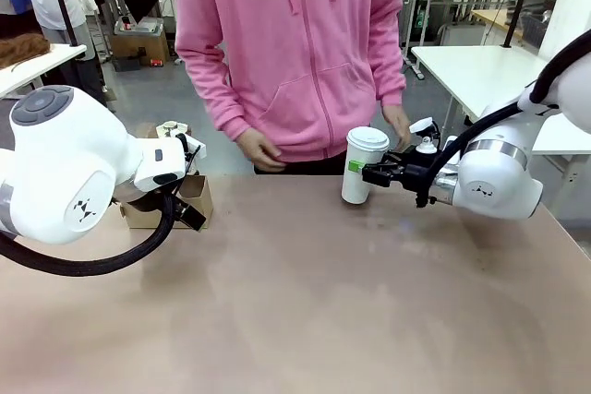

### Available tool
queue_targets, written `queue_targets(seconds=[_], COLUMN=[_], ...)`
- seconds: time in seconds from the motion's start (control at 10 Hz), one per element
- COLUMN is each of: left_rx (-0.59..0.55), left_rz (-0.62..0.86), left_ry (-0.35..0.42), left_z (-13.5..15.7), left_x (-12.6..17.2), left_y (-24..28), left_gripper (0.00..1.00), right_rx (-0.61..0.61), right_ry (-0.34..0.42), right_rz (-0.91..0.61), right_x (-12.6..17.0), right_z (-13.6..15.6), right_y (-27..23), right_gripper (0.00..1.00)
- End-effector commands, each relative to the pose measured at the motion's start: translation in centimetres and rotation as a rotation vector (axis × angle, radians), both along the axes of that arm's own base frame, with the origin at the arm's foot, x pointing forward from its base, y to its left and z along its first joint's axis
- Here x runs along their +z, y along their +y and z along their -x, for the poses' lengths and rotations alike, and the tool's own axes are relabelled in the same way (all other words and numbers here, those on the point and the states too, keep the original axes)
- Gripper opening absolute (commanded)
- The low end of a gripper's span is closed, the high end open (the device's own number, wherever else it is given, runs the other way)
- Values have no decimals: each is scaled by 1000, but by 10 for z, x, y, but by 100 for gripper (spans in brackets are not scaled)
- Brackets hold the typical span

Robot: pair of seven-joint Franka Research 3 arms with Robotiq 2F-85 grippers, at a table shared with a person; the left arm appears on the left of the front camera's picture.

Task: Pour a drink into a cup and package it in a carrier.
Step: When a person places the Paper Cup Lid on the 600 ml Paper Cup , lift the 600 ml Paper Cup.

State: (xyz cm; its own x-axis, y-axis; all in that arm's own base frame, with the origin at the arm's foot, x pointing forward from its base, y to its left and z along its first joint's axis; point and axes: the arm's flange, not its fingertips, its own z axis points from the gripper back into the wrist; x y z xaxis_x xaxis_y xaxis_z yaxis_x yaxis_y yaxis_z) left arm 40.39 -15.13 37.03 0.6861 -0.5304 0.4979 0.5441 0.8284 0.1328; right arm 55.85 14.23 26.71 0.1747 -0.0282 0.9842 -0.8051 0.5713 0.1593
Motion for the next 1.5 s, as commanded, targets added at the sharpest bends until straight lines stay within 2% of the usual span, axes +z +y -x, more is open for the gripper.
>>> queue_targets(seconds=[0.0,0.7,1.1,1.4], left_rx=[-1,-1,-1,-1], left_rz=[2,2,2,2], left_ry=[0,0,0,0], left_z=[0,0,0,0], left_x=[0,0,0,0], left_y=[0,0,0,0], left_gripper=[100,100,100,100], right_rx=[-15,1,57,102], right_ry=[-6,0,-52,-45], right_rz=[-11,0,21,63], right_x=[5,0,137,215], right_z=[-1,0,38,82], right_y=[3,0,-23,-34], right_gripper=[80,80,80,80])
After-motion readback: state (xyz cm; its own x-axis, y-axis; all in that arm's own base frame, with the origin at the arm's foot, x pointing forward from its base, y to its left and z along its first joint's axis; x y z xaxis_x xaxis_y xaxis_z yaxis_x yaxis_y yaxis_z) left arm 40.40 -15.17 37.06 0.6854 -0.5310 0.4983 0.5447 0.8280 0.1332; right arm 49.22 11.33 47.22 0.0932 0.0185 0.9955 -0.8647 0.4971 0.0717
